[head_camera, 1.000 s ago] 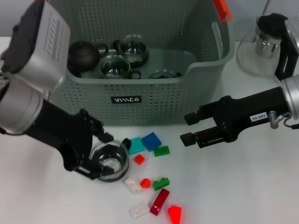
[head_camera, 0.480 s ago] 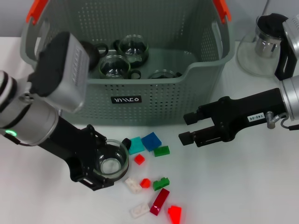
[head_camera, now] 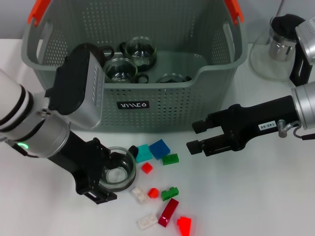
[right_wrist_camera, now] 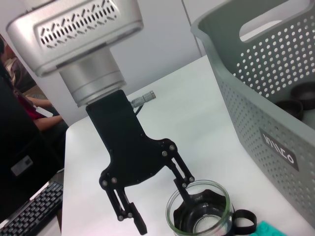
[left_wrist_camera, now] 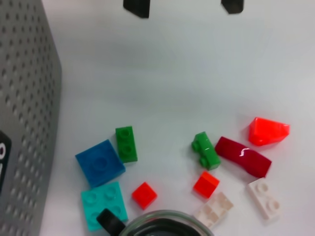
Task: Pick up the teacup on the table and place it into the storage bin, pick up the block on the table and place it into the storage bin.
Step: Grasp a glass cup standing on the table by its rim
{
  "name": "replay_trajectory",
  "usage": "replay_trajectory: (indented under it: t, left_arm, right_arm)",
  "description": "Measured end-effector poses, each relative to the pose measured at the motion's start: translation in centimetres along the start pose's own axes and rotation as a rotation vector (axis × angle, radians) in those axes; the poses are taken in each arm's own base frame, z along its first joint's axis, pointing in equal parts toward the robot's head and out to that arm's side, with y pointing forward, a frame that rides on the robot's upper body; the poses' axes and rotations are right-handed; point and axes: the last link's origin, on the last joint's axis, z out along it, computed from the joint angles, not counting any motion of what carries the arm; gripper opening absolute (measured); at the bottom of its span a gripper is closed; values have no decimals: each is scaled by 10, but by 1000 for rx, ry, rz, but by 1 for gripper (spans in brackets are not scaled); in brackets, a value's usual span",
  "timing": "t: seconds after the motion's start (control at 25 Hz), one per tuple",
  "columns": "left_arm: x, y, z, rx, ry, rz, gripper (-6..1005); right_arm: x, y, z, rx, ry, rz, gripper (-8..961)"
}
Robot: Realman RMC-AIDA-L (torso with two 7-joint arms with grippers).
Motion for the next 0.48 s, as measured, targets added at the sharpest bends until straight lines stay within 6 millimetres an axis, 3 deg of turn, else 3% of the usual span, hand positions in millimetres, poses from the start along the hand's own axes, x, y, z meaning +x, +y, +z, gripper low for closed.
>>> replay_trajectory:
  t: [0.48]
  left_arm:
    - [-2,-5,14,15,-9,-5,714]
  right_arm:
    - [3,-1,0,5,-3,1,716]
